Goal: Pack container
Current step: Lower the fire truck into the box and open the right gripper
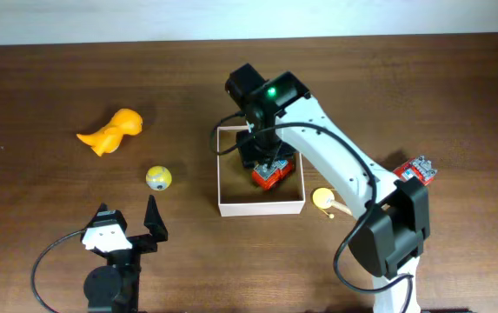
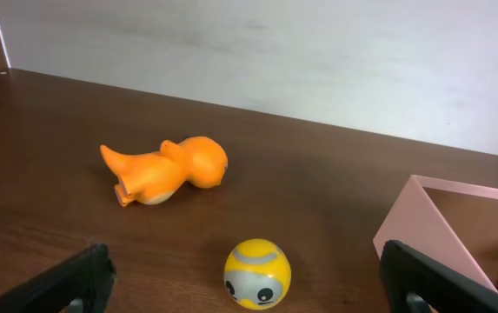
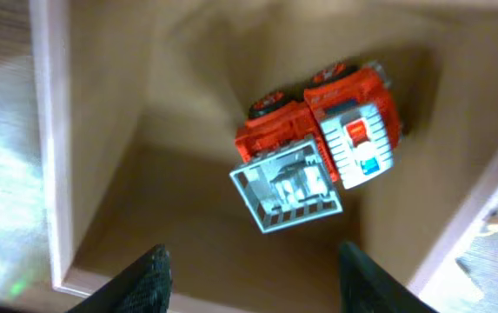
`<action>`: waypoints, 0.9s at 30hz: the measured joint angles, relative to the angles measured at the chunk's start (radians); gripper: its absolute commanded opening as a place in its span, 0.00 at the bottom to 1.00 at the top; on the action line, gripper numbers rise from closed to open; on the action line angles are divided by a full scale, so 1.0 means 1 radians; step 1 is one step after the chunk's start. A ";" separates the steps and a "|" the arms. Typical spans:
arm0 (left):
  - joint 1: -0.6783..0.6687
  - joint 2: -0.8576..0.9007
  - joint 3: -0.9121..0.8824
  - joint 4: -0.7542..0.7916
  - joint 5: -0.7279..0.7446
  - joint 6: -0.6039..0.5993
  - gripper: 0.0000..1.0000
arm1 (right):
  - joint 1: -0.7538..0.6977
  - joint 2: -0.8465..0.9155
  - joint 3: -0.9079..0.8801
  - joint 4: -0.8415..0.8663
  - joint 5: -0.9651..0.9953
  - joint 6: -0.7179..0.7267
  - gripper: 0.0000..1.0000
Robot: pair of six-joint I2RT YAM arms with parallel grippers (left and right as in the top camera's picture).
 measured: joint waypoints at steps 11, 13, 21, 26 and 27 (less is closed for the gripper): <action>0.000 0.000 0.000 0.000 0.000 0.000 0.99 | 0.000 0.000 -0.085 0.052 -0.007 0.096 0.56; 0.000 0.000 0.000 0.000 0.000 0.000 0.99 | 0.000 0.000 -0.090 0.053 -0.001 0.129 0.56; 0.000 0.000 0.000 0.000 0.000 0.000 0.99 | 0.000 0.000 -0.111 0.065 0.003 0.346 0.56; 0.000 0.000 0.000 0.000 0.000 0.000 0.99 | 0.000 0.000 -0.111 0.082 0.008 0.472 0.55; 0.000 0.000 0.000 0.000 0.000 0.000 0.99 | 0.000 0.000 -0.111 0.088 0.010 0.499 0.55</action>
